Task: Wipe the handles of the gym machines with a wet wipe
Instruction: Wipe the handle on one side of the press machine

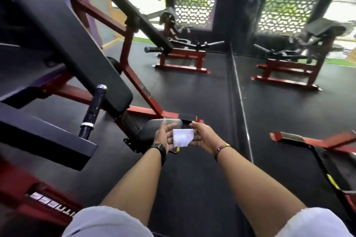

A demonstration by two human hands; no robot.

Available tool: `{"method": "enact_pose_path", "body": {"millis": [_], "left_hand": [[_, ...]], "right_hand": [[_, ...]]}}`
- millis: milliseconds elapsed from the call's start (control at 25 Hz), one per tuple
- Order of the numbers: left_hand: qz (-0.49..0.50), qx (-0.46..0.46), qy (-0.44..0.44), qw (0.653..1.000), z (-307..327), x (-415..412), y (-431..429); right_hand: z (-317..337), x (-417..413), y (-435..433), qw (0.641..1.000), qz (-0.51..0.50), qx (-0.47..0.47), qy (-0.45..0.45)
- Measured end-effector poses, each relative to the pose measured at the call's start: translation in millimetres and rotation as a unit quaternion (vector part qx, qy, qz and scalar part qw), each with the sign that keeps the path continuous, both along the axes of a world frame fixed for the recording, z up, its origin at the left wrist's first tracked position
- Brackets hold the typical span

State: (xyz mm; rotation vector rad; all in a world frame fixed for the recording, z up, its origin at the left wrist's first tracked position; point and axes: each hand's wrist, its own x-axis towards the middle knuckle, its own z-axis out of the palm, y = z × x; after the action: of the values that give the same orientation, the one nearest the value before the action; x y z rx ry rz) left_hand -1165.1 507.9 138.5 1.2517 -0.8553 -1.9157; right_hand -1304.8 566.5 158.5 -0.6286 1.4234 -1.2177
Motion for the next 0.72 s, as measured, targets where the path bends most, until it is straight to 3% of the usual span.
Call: {"method": "enact_pose_path", "body": {"millis": [240,520,600,720], "left_hand": [[0.157,-0.027,-0.011,0.987,11.3,48.9,-59.0],[0.391,-0.061,0.002,0.919,23.3,104.4,-70.9],[0.423,-0.102,-0.047,0.899,27.5,117.6,-63.3],[0.407,-0.176,-0.259,0.858,32.9,138.3,-41.0]], "right_hand": [[3.8,43.3,-106.7,0.984,0.174,-0.029,-0.010],[15.2,112.4,-185.0,0.902,0.426,-0.060,0.026],[19.5,133.3,-191.8,0.880,0.467,-0.079,0.045],[26.0,163.2,-195.2,0.867,0.478,-0.108,0.084]]}}
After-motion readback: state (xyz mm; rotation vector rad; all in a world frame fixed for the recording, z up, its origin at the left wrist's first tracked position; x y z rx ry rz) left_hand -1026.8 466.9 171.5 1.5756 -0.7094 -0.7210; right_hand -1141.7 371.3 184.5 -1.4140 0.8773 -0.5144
